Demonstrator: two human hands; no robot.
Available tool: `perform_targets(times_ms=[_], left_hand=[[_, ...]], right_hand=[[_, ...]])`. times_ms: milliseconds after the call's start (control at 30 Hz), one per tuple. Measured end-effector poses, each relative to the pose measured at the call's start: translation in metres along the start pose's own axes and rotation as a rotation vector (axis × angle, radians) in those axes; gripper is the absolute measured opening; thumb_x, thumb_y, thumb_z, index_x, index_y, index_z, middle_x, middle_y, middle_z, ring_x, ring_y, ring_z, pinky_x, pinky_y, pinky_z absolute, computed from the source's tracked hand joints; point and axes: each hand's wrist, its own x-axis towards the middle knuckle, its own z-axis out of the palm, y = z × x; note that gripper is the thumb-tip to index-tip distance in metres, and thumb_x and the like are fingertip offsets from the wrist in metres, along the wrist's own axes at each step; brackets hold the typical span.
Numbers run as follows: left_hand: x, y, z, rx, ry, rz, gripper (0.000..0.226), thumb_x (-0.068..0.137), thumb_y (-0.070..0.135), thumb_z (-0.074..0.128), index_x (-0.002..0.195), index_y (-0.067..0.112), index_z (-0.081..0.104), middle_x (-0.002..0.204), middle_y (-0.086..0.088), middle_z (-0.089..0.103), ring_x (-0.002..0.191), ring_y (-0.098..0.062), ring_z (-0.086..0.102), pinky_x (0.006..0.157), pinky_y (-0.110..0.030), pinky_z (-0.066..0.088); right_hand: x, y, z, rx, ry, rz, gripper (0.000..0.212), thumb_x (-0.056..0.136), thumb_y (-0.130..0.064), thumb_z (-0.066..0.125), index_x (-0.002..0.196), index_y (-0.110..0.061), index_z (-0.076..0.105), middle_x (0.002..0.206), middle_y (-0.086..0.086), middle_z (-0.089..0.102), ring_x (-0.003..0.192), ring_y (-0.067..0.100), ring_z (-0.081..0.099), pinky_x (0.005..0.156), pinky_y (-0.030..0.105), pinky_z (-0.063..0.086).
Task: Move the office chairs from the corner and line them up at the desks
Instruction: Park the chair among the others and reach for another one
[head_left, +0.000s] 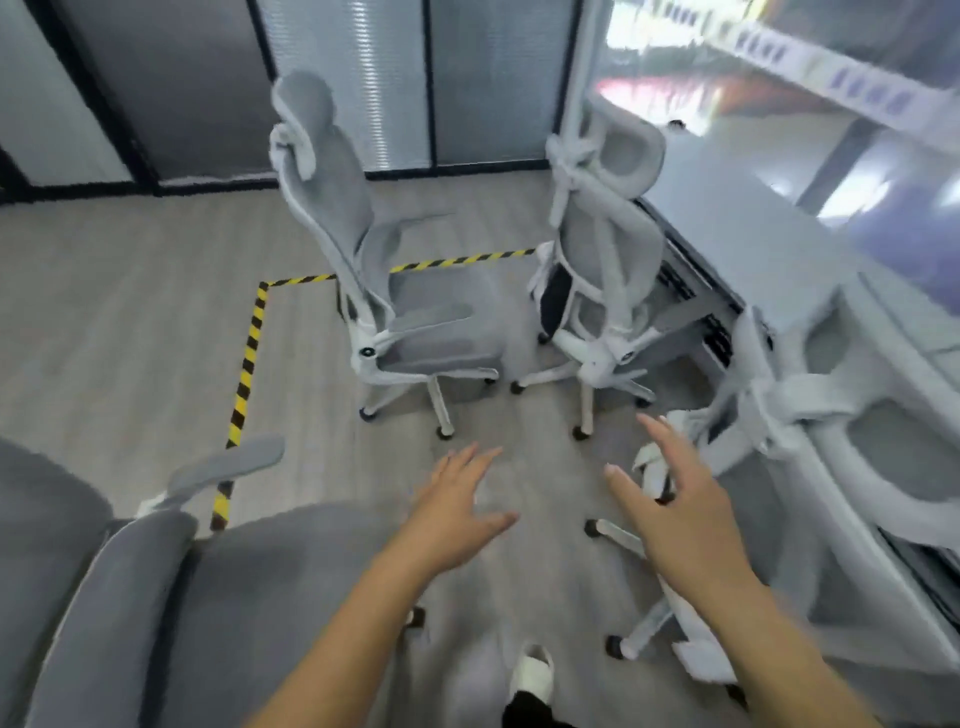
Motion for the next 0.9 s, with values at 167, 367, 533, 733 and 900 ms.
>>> perform_targets(times_ms=[167,367,533,733,900], left_hand=[[0.119,0.096,0.020,0.083,-0.246,0.299,0.084,0.081,0.051,0.071,0.150,0.036,0.026,0.159,0.009,0.021,0.147,-0.009,0.014,0.119,-0.026,0.013],[0.234,0.181,0.052,0.112,-0.425,0.553,0.098,0.072,0.058,0.076,0.152,0.037,0.022,0.161,0.010,0.015,0.148,-0.011,0.012,0.121,-0.038,0.018],[0.327,0.236,0.072,0.258,-0.429,0.798,0.097,0.072,0.060,0.074,0.151,0.039,0.022,0.163,0.001,0.007,0.150,-0.021,0.002,0.120,-0.048,0.015],[0.413,0.278,0.084,0.524,-0.534,1.073,0.106,0.051,0.100,0.035,0.132,0.033,0.050,0.150,0.007,0.033,0.145,-0.017,0.018,0.119,-0.052,0.012],[0.430,0.258,0.081,0.335,-0.639,1.145,0.082,0.067,0.080,0.059,0.125,0.023,0.055,0.130,0.004,0.046,0.130,-0.020,0.035,0.109,-0.040,0.033]], right_hand=[[0.031,0.015,-0.093,-0.147,0.310,0.002,0.050,0.085,-0.046,0.062,0.134,-0.041,0.050,0.145,-0.022,0.037,0.140,0.002,0.024,0.118,0.036,0.021],[0.074,0.050,-0.150,-0.432,0.593,0.165,0.062,0.081,-0.056,0.054,0.136,-0.029,0.049,0.143,-0.002,0.047,0.137,0.022,0.036,0.114,0.047,0.027],[0.116,0.068,-0.147,-0.572,0.521,0.515,0.075,0.083,-0.068,0.033,0.149,-0.035,0.021,0.155,-0.009,0.028,0.146,0.020,0.017,0.118,0.053,0.005],[0.157,0.077,-0.114,-0.652,0.873,0.669,0.047,0.084,-0.061,0.048,0.125,-0.039,0.051,0.122,-0.014,0.057,0.133,0.017,0.038,0.115,0.056,-0.002],[0.176,0.070,-0.090,-0.633,1.071,0.723,0.040,0.081,-0.055,0.059,0.115,-0.034,0.064,0.118,-0.012,0.062,0.133,0.016,0.038,0.115,0.049,-0.007]])
